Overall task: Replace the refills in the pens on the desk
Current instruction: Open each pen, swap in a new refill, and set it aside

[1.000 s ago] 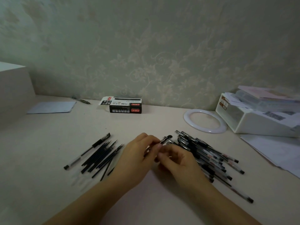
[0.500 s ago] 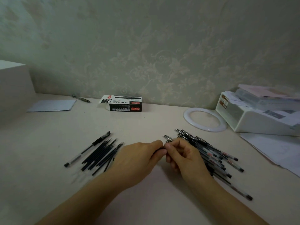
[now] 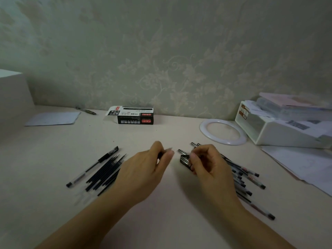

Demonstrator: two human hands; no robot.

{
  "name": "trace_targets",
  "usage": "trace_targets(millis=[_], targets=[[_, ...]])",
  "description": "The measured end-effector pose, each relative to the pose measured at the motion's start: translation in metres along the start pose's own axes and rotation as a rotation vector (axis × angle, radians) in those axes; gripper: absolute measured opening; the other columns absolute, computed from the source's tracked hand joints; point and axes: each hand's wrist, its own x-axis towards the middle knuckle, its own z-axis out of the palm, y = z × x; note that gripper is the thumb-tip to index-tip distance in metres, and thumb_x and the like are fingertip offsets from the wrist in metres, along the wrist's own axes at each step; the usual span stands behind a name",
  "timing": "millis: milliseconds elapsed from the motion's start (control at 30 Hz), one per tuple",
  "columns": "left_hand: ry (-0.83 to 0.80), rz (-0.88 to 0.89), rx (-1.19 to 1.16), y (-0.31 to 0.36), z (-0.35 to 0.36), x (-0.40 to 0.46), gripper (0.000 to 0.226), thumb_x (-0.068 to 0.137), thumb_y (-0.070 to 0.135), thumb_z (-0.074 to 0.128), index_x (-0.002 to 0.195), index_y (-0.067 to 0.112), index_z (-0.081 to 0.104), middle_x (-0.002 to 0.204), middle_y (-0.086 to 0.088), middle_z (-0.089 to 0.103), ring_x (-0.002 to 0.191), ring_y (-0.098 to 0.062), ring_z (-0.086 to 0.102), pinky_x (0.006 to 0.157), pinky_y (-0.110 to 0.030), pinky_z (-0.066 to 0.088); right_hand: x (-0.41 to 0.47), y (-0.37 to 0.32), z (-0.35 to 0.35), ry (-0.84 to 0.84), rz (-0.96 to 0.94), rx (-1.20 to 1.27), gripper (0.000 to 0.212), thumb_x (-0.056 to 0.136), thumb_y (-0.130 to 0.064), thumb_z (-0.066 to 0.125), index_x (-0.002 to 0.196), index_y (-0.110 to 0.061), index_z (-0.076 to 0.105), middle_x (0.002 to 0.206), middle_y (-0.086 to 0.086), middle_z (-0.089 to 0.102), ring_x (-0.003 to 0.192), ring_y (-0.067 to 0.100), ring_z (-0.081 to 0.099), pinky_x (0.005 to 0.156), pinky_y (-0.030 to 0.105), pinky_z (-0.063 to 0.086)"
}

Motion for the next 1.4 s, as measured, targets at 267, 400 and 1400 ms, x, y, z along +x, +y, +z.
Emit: trace_targets(millis=[267,400,1400], targets=[[-0.082,0.003,-0.107,-0.003,0.003,-0.001,0.007,0.101,0.03,0.035,0.096,0.025,0.035,0.073,0.006,0.05,0.061,-0.011,0.048,0.051,-0.026,0.037,-0.008,0.011,0.003,-0.241,-0.193,-0.514,0.01,0.088,-0.022,0.068,0.087,-0.028,0.061,0.082,-0.028,0.052,0.092,-0.004,0.048,0.073,0.009,0.04],[-0.13,0.051,-0.025,0.0,0.0,-0.003,0.007,0.102,0.028,0.037,0.101,0.024,0.042,0.097,0.009,0.047,0.079,-0.014,0.048,0.073,-0.037,0.046,-0.007,0.012,0.004,-0.244,-0.204,-0.56,0.009,0.086,-0.021,0.069,0.085,-0.026,0.061,0.084,-0.025,0.055,0.089,-0.001,0.046,0.072,0.015,0.037],[-0.172,0.175,-0.149,-0.002,0.006,-0.002,0.021,0.101,0.033,0.039,0.105,0.029,0.059,0.086,0.018,0.049,0.079,-0.006,0.051,0.073,-0.036,0.048,-0.003,0.007,0.002,-0.236,0.014,-0.038,0.013,0.092,-0.037,0.063,0.084,-0.029,0.068,0.077,-0.006,0.068,0.073,0.017,0.061,0.069,0.03,0.048]])
